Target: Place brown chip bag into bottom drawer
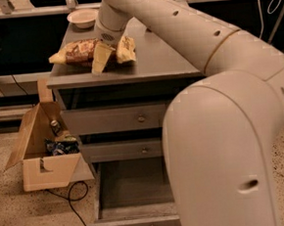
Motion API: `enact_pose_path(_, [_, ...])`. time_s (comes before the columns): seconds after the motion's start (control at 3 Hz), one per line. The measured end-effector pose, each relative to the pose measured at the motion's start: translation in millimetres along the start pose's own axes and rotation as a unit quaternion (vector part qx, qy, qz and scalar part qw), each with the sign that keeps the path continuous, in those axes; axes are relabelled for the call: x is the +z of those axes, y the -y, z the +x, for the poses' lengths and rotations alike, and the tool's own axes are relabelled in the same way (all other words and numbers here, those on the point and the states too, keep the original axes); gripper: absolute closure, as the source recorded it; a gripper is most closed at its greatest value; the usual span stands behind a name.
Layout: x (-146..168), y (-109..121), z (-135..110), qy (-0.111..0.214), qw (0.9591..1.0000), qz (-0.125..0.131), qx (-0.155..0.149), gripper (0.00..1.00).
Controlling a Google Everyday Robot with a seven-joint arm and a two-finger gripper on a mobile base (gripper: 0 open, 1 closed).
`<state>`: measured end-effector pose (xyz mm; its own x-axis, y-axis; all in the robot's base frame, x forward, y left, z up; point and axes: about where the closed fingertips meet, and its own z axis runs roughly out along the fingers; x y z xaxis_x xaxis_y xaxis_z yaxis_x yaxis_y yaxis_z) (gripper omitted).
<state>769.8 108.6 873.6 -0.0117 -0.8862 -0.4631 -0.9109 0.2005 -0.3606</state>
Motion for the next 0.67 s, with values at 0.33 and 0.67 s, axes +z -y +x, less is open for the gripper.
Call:
enact_pose_path(0.33, [16.6, 13.1, 3.8, -0.012, 0.9998, -0.002, 0.017, 0.00])
enact_pose_path(0.67, [32.0, 15.5, 6.0, -0.016, 0.9994, -0.011, 0.028, 0.18])
